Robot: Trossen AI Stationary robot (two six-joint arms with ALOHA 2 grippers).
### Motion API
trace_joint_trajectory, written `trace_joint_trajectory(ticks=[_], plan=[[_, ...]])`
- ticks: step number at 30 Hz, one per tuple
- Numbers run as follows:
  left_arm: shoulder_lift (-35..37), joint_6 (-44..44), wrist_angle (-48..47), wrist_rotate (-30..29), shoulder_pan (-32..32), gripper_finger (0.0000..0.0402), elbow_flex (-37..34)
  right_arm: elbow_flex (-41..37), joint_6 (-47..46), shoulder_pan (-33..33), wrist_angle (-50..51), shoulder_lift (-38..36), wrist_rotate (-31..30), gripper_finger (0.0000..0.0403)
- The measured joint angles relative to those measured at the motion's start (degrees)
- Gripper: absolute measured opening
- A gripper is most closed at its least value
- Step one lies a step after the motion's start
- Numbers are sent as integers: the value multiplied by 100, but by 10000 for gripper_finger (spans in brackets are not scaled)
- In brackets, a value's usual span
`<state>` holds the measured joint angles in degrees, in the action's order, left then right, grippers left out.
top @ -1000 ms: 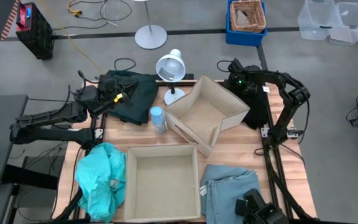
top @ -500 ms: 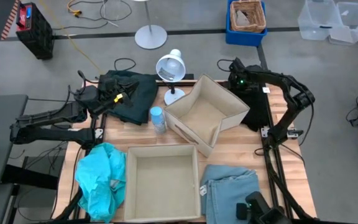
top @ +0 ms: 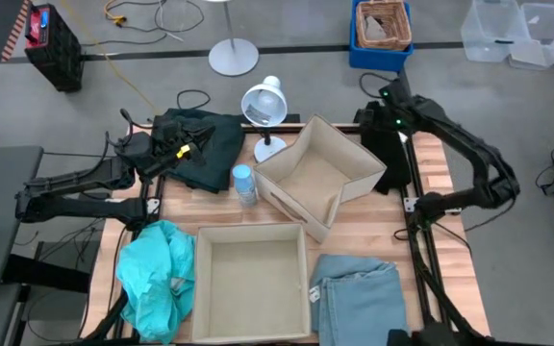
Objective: Sort clothes
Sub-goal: Put the black shirt into the bottom laundry bin
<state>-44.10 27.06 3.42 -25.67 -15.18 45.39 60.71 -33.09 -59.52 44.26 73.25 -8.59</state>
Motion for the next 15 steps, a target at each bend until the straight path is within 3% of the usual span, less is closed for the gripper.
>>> trace_joint_trajectory(ticks=[15], plan=[[0, -1, -11, 0, 0, 8, 0, 2, 23, 586, -161, -1703, -123, 0]])
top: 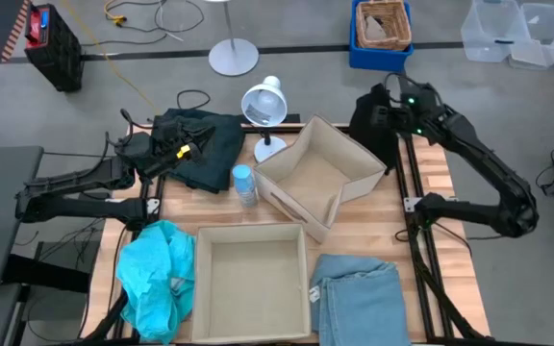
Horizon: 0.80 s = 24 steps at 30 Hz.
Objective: Sort clothes
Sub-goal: Put the black shirt into the bottom laundry bin
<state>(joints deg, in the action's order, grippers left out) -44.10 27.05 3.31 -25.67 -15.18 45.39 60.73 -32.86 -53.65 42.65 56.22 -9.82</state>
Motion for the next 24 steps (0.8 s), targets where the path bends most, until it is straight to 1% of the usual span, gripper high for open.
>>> trace_joint_trajectory(ticks=[9, 13, 20, 24], plan=[[0, -1, 0, 0, 0, 8, 0, 0, 177, 325, -358, -931, -37, 0], [0, -2, -2, 0, 0, 8, 0, 2, 271, 559, -790, -1354, -39, 0], [0, -2, -2, 0, 0, 8, 0, 7, 343, 1190, -1470, -1859, 31, 0], [-7, -2, -4, 0, 0, 8, 0, 7, 343, 1743, -1785, -2008, 67, 0]])
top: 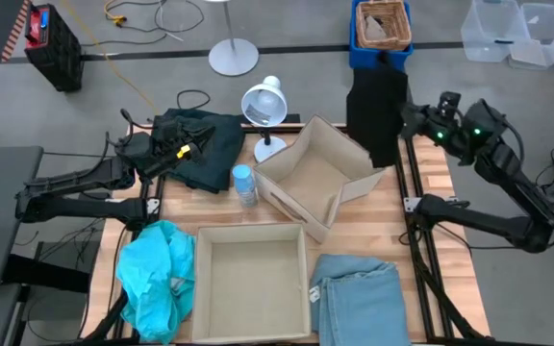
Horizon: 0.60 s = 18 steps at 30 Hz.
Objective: Sort clothes
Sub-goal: Put the black shirt into the bottom laundry bin
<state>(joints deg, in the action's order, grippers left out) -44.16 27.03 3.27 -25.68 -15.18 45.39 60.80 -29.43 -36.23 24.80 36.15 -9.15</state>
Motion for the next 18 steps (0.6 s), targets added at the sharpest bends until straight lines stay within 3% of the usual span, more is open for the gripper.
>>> trace_joint_trajectory(ticks=[18], plan=[[0, 9, -140, -2, 0, 8, -2, 2, 894, 2997, -2433, 370, 9, 0]])
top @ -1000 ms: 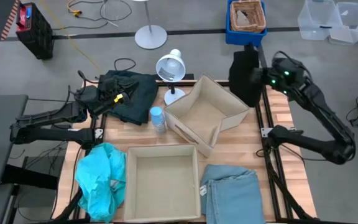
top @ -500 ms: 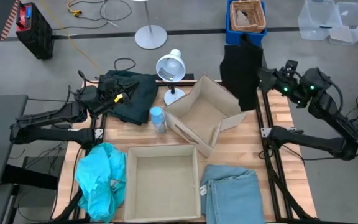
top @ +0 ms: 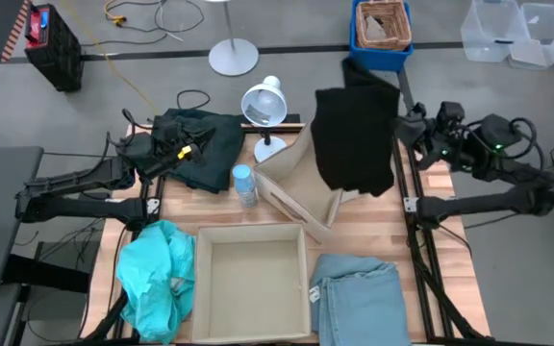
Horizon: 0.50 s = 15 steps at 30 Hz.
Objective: Sort clothes
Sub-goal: Put the black shirt into the bottom laundry bin
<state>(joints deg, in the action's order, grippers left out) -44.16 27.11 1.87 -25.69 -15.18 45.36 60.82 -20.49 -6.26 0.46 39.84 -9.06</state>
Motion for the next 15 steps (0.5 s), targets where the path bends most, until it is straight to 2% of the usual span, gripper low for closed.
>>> trace_joint_trajectory(ticks=[11, 15], plan=[[0, 31, 4, 0, 0, 8, 0, 1, 6, 1540, -1809, 1142, 45, 0], [0, 51, 7, 0, 0, 8, 0, 195, -17, 1914, -1837, 1587, 136, 0]])
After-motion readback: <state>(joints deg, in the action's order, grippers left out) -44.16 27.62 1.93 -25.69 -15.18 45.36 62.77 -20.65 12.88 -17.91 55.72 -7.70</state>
